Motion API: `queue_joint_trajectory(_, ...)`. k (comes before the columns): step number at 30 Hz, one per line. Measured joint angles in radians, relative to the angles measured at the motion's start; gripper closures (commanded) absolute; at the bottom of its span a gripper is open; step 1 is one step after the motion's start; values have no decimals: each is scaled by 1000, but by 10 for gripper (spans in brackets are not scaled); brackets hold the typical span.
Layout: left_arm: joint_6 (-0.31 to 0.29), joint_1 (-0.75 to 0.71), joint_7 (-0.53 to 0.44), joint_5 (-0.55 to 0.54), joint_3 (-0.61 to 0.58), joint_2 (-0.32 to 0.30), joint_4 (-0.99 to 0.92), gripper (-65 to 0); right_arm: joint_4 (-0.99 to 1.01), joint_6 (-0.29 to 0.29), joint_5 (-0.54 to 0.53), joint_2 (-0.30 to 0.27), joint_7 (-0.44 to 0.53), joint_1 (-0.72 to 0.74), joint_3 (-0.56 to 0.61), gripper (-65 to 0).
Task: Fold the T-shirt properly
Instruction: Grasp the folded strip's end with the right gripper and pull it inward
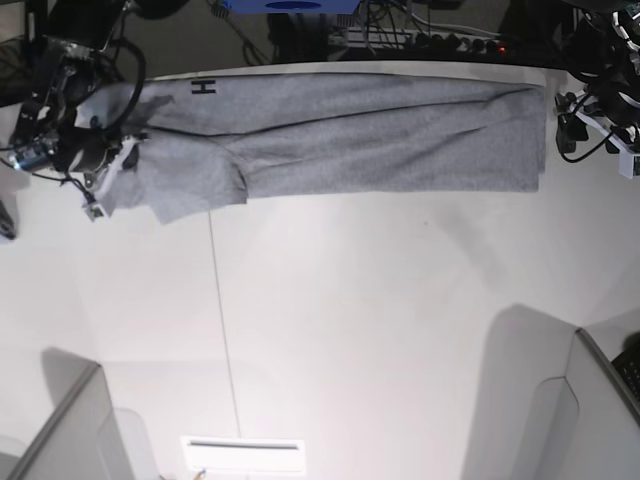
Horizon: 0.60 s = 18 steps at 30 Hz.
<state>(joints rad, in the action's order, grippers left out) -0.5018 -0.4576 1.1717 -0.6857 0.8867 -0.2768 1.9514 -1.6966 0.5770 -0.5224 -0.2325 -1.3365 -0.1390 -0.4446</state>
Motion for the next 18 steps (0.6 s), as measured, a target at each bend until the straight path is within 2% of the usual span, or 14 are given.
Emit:
queue_joint_trajectory(6,0,0,1,0,0,0,-2,-527,-146,6,2,13,-68,-26,-76,0)
queue_joint_trajectory(13,0,3,0,0,-6,1,-2,-527,-162,7,3,21,-66,-87,-75,0)
queue_joint_trajectory(18,0,6,0,0,-7,15,-3,-525,-162,7,-5,46,-61,-109,-75,0)
